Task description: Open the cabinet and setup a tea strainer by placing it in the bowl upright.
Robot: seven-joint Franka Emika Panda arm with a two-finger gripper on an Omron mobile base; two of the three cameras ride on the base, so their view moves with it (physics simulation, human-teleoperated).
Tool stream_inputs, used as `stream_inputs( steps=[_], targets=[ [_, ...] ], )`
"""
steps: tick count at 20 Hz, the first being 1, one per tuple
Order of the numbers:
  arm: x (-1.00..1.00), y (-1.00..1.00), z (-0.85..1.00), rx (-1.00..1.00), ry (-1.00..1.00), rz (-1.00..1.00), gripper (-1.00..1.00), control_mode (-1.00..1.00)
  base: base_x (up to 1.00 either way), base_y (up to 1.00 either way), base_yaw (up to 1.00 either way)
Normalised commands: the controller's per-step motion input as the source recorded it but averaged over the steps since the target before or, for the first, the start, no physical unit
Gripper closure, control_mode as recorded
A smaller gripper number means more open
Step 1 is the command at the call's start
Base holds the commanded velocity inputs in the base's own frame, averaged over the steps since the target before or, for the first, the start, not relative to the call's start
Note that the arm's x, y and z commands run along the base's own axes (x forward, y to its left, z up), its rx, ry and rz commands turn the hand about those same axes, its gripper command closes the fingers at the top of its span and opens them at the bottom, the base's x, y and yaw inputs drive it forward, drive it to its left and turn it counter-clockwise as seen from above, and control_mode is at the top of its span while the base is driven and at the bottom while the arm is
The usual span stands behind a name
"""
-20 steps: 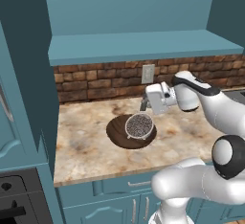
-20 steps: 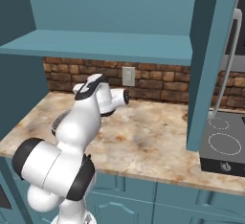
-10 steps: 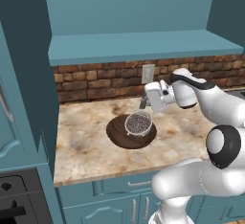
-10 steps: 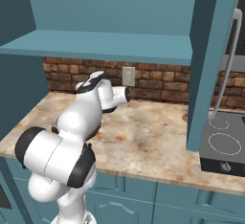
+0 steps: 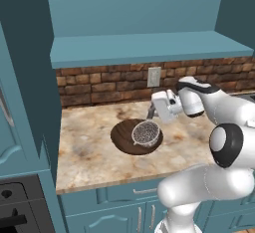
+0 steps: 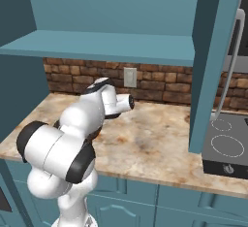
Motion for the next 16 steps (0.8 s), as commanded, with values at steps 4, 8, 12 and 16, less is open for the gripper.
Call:
stream_inputs(
  steps=[4, 8, 12, 16],
  targets=[
    [0.16, -0.37, -0.68, 0.0, -0.1, 0.05, 1.0, -1.0, 0.0, 0.0, 0.0],
    [0.16, -0.14, -0.38, 0.0, -0.12, 0.05, 1.0, -1.0, 0.0, 0.0, 0.0],
    [0.12, 0.0, -0.37, 0.0, -0.17, 0.06, 1.0, -1.0, 0.0, 0.0, 0.0],
    [0.14, 0.04, -0.32, 0.0, -0.29, 0.07, 1.0, -1.0, 0.0, 0.0, 0.0]
  ],
)
